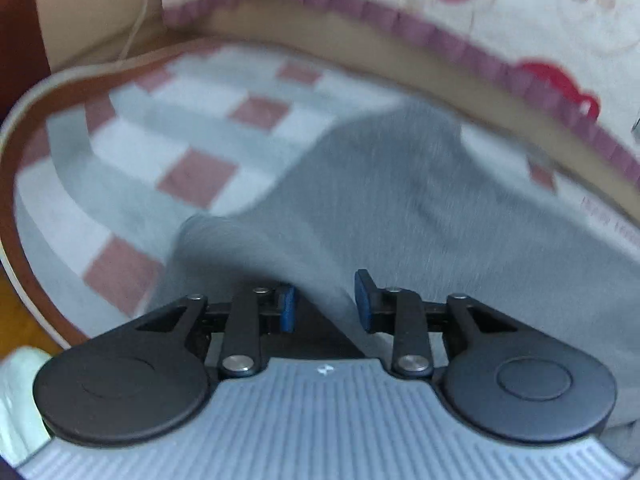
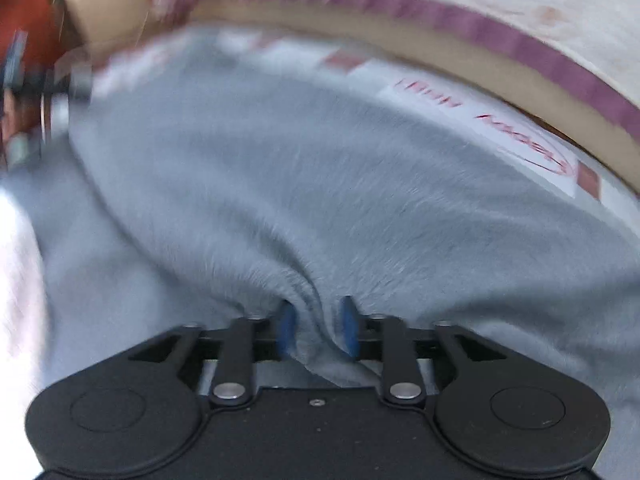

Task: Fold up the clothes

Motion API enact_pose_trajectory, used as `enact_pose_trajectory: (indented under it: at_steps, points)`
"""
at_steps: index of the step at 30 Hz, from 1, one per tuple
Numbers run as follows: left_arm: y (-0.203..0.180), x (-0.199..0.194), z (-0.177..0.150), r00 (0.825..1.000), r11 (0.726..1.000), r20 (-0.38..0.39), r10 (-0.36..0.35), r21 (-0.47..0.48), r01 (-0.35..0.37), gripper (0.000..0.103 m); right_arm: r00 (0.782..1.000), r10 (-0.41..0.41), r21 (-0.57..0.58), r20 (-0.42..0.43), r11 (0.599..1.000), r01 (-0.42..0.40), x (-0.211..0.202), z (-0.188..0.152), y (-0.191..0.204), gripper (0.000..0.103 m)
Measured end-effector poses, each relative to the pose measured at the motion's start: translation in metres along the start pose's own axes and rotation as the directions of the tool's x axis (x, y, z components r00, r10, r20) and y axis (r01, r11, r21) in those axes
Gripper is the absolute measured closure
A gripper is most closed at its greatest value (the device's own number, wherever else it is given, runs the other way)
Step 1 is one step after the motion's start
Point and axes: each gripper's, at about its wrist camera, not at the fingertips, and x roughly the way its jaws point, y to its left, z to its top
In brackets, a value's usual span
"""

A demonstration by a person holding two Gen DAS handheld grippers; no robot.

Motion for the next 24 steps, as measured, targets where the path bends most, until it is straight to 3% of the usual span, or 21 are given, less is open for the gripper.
enact_pose_trajectory:
  at_steps: [2, 5, 7, 9, 11, 13, 16, 20, 24]
  points:
    - [-0.007, -0.012, 0.011, 0.998, 0.999, 0.065, 0.007, 0.042, -0.01, 0.06, 0.997, -0.041, 0.12, 0.071, 0.992, 0.032, -0.021, -0.005, -0.026, 0.046]
    - [-0.032, -0.016, 0.033, 0.99, 0.993, 0.142, -0.015, 0.116, -0.001, 0.055, 0.973, -0.214, 0.28, 0.088, 0.943, 0.182, -0.04, -0.013, -0.071, 0.044]
    - [-0.057, -0.005, 0.049, 0.986, 0.988, 0.149, -0.072, 0.146, 0.05, 0.05, 0.943, -0.326, 0.365, 0.068, 0.888, 0.281, -0.053, -0.019, -0.103, 0.044]
    - [-0.08, 0.013, 0.067, 0.983, 0.981, 0.135, -0.126, 0.161, 0.104, 0.037, 0.907, -0.42, 0.372, 0.03, 0.847, 0.38, -0.06, -0.017, -0.126, 0.044]
    - [-0.096, 0.049, 0.088, 0.987, 0.982, 0.077, -0.144, 0.134, 0.133, 0.035, 0.86, -0.51, 0.375, -0.007, 0.796, 0.475, -0.067, -0.014, -0.149, 0.044]
    - [-0.112, 0.085, 0.109, 0.986, 0.981, 0.02, -0.163, 0.106, 0.16, 0.034, 0.825, -0.565, 0.322, -0.023, 0.777, 0.541, -0.066, -0.004, -0.163, 0.044]
    - [-0.134, 0.138, 0.137, 0.981, 0.981, -0.065, -0.183, 0.054, 0.187, 0.034, 0.824, -0.564, 0.191, -0.058, 0.804, 0.563, -0.055, 0.014, -0.174, 0.042]
    - [-0.14, 0.175, 0.142, 0.977, 0.988, -0.158, -0.141, -0.088, 0.129, 0.034, 0.855, -0.506, 0.169, -0.111, 0.838, 0.518, -0.034, 0.025, -0.196, 0.038]
    - [-0.15, 0.19, 0.148, 0.985, 0.997, -0.169, -0.041, -0.076, 0.029, 0.034, 0.876, -0.469, 0.175, -0.115, 0.858, 0.483, -0.01, 0.023, -0.219, 0.038]
